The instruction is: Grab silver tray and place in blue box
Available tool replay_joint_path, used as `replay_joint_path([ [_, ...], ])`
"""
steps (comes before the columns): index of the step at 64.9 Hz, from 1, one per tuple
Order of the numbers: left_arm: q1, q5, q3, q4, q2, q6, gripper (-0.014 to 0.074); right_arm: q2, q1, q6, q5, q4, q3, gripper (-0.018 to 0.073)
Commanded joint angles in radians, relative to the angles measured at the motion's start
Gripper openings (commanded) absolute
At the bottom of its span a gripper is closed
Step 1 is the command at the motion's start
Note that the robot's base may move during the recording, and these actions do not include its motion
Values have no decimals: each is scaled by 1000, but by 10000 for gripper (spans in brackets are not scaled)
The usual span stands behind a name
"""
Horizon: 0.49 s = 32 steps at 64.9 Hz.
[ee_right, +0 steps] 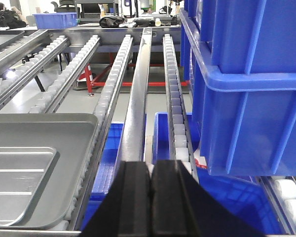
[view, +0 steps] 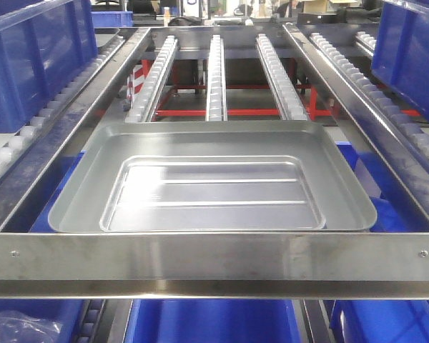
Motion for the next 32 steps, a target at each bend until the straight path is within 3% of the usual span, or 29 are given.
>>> replay_joint_path([
  [1,-5,-61,-22,-8,-8,-7,1,-13,0,7,-31,0,-62,52],
  [10,-5,133,-168,-8,59,-7,1,94,2,7,103,20,-190,52],
  [22,-5,381,-399,-23,329,-7,1,427,2,7,245,20,-392,52],
  [32,-5,581,-557,-60,595,-7,1,726,2,7,510,31,-588,52],
])
